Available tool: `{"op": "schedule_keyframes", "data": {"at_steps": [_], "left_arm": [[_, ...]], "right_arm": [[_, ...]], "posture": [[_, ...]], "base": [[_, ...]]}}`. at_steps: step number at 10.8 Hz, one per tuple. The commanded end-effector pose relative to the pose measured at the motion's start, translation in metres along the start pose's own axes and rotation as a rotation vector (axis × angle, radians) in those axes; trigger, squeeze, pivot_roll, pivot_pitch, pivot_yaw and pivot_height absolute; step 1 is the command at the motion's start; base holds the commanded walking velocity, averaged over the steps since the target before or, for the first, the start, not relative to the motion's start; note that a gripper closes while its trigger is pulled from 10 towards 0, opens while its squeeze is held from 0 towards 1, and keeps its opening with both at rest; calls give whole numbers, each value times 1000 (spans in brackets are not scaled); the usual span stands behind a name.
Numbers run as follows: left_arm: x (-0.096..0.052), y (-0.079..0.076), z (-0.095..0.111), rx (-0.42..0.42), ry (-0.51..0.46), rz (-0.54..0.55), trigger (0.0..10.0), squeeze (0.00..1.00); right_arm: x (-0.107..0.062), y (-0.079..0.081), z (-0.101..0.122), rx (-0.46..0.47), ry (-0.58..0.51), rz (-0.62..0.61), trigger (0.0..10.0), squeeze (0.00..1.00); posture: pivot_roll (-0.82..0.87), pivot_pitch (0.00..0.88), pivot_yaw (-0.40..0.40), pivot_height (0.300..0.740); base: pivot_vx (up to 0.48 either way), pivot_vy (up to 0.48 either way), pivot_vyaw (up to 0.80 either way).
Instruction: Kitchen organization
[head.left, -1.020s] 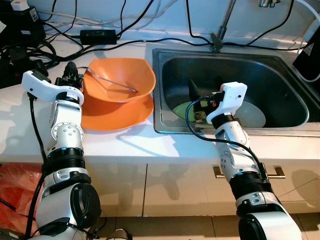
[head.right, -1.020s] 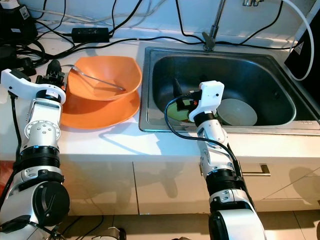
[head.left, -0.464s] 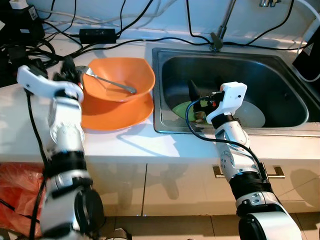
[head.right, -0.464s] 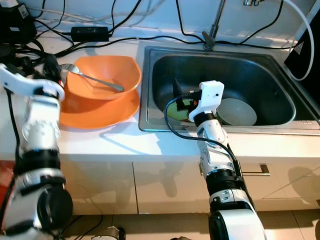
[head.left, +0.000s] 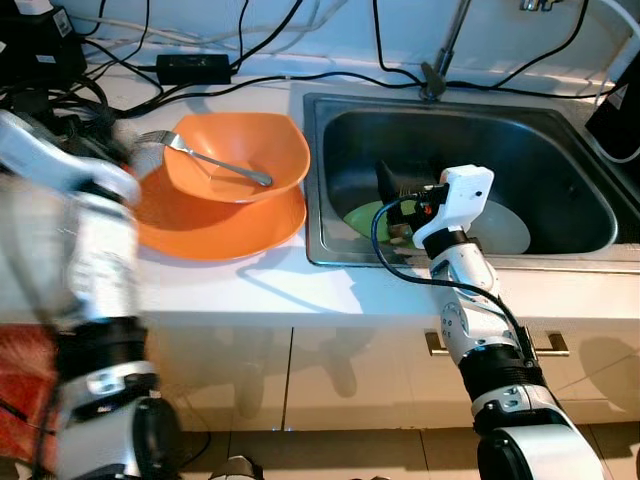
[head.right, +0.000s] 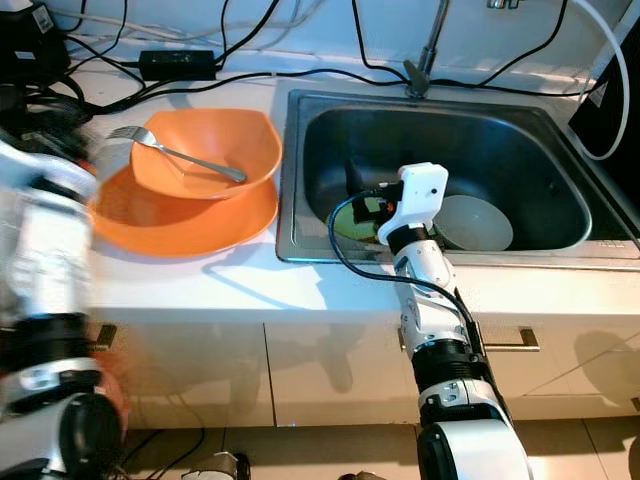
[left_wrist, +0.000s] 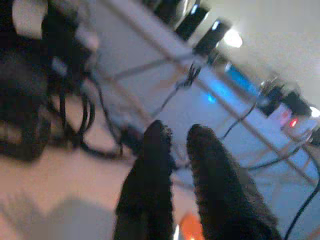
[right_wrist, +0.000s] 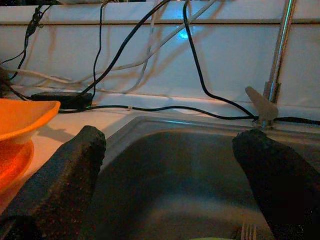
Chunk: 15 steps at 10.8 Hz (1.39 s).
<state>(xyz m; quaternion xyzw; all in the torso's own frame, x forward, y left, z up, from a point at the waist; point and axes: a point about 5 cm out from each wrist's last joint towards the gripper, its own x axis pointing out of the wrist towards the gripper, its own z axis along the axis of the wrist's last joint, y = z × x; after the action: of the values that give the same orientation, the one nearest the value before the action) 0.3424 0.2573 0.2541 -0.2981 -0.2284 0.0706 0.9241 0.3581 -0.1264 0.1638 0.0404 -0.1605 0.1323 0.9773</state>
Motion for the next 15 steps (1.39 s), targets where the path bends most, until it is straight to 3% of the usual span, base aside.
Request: {"op": "schedule_keyframes", "data": {"at_steps": [1,2,4,6,8,13,15], "left_arm": [[-1,-4,1,20,6,-23,10000,1000],[-3,-6,4,37,11,-42,10000,1000],[-5,-10,-7,609,142,-178,10000,1000],[-4,-11,-5,837,171,-270,10000,1000],[-1,0,1,909,171,-242,10000,1000],[-5,9,1,789,167,-188,10000,1000],[-9,11,-14,817,260,-208,10000,1000]], "right_arm": [[-1,-1,-1,-1,7,1,10000,0],[-1,0,-1,1,8,3,10000,0],[-1,1,-2,2,10,7,10000,0],[0,2,-2,5,10,8,10000,0],[-1,1,-2,6,8,4,10000,0],[-1,3,-3,8,13,8,10000,0],[-1,2,-3,4,15,6,10000,0]], "posture": [[70,73,-61,740],[70,70,-62,740],[75,69,-62,740],[74,67,-56,740],[69,67,-54,740],[79,71,-58,740],[72,70,-58,740]], "base": [[0,0,0],[0,0,0],[0,0,0],[0,0,0],[0,0,0],[0,0,0],[0,0,0]]}}
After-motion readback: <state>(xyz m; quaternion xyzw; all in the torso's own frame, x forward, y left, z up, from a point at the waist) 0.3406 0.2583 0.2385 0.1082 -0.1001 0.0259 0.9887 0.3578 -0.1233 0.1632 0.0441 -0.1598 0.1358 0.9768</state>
